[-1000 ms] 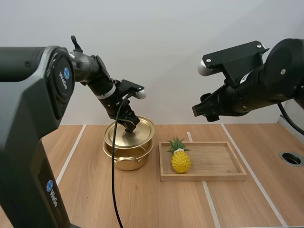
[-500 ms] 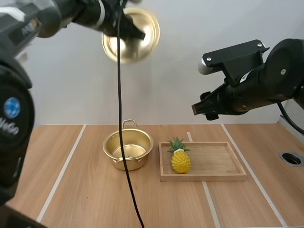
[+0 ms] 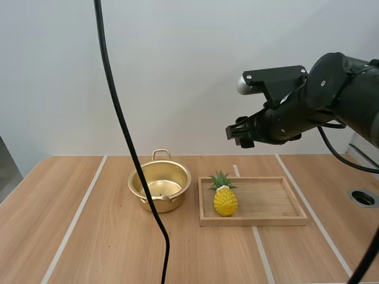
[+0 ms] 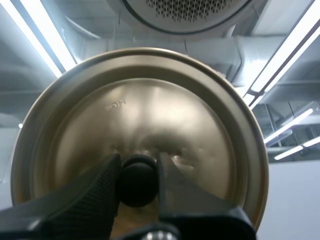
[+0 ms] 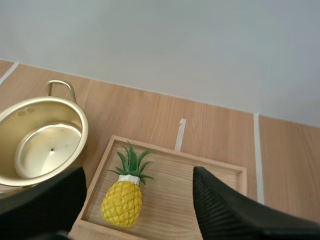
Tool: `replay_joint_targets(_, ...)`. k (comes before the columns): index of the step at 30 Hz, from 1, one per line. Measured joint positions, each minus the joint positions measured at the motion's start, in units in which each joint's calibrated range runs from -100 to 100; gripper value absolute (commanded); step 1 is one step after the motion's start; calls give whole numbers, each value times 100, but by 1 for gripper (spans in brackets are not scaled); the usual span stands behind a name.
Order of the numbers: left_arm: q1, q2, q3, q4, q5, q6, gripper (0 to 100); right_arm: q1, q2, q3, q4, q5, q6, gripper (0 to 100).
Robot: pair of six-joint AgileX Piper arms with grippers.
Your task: Open the pot, put the pineapple inside, and close it
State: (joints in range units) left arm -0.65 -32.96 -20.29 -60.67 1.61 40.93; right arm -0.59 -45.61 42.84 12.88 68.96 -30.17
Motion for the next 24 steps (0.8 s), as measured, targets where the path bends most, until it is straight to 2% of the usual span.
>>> replay_joint_targets(5, 0, -93, -720, -46, -75, 0, 0, 0, 925, 0, 202, -105, -218, 100)
replay_joint_targets(12, 0, -120, -1228, -57, -75, 4, 0, -9, 2056, 0, 1285, 300, -1047, 100)
replay_joint_targets(24, 0, -120, -1399, -57, 68, 4, 0, -9, 3495, 0, 1227, 300, -1305, 100)
